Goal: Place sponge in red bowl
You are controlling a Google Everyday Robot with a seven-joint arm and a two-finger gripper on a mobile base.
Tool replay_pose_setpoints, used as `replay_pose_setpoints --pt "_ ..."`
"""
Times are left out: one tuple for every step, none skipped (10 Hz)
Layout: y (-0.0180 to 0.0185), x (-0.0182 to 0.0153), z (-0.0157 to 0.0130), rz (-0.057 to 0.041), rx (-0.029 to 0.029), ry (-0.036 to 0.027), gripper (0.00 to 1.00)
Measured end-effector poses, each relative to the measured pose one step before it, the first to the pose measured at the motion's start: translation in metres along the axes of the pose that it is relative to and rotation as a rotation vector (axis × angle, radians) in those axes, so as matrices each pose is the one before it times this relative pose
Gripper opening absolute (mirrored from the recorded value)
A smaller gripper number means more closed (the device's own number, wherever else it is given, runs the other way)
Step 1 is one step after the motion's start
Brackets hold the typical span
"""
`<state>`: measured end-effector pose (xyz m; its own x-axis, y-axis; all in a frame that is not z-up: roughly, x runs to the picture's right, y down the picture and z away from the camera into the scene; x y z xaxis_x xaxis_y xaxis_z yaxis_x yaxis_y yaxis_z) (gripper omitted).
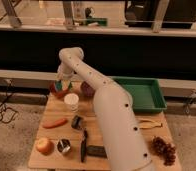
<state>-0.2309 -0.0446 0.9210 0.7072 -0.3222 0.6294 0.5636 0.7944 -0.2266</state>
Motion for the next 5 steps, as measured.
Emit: replay_pose_setpoints --pt "-0.00142 -0.00262 0.0015 -0.00425 0.00036 -0.00454 0.13" --pt "-0.00227 -0.00421 0.00222 -0.00799 -0.00061 -0.00635 0.13" --pt "-0.00177 -0.00251 0.00072 -0.00486 0.00051 -0.00308 0.13" --pt "-0.00206 -0.00324 0.00113 -0.00679 0.00013 -0.00413 0.13" --pt "-0.00204 -0.00266 0.00034 -0.00627 0.00095 -0.00198 0.13"
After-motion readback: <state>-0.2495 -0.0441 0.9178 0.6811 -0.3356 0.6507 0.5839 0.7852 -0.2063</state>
